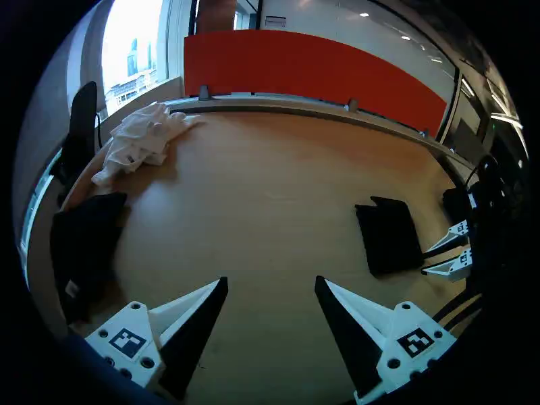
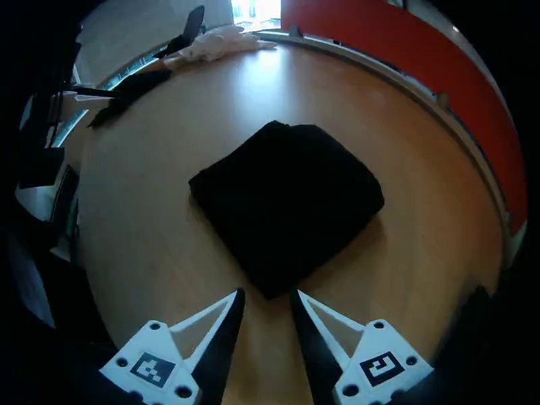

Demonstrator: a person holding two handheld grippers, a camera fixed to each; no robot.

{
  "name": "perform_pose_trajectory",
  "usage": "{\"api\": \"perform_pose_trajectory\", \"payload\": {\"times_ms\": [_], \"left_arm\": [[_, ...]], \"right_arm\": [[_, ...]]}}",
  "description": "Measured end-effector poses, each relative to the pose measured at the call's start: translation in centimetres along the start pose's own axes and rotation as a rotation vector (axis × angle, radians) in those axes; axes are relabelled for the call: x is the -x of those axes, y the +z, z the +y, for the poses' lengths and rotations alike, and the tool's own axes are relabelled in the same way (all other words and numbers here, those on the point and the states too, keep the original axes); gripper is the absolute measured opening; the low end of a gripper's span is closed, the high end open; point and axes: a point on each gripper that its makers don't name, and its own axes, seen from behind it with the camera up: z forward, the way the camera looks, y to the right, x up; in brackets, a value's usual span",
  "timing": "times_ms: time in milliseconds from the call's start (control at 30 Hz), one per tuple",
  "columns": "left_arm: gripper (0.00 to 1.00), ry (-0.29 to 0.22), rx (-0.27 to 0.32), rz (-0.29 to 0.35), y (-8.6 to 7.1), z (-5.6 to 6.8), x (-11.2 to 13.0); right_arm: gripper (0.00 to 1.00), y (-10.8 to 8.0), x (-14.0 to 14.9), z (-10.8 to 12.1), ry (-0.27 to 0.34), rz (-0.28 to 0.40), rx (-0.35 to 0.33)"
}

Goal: Fold towel

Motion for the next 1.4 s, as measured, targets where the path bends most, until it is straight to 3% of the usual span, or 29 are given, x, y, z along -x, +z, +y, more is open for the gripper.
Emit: {"api": "perform_pose_trajectory", "payload": {"times_ms": [200, 567, 800, 1000, 1400], "left_arm": [[0.96, -0.001, -0.001, 0.003, -0.1, -0.1, 0.0], [0.96, -0.004, -0.002, 0.001, -0.2, -0.2, 0.1], [0.96, -0.004, -0.001, 0.001, -0.2, -0.1, 0.2], [0.95, -0.001, 0.002, 0.002, -0.1, -0.1, 0.2], [0.96, 0.004, 0.014, 0.02, -0.2, 0.2, -0.5]], "right_arm": [[0.42, 0.4, 0.1, 0.1, 0.013, -0.003, 0.014], [0.06, 0.7, 0.2, 0.7, 0.03, 0.008, 0.035], [0.04, 0.6, -0.1, 0.8, 0.032, 0.027, 0.041], [0.04, -0.7, -1.3, 1.2, 0.017, 0.054, 0.054], [0.04, -5.1, -8.9, 2.7, -0.049, 0.184, 0.093]]}}
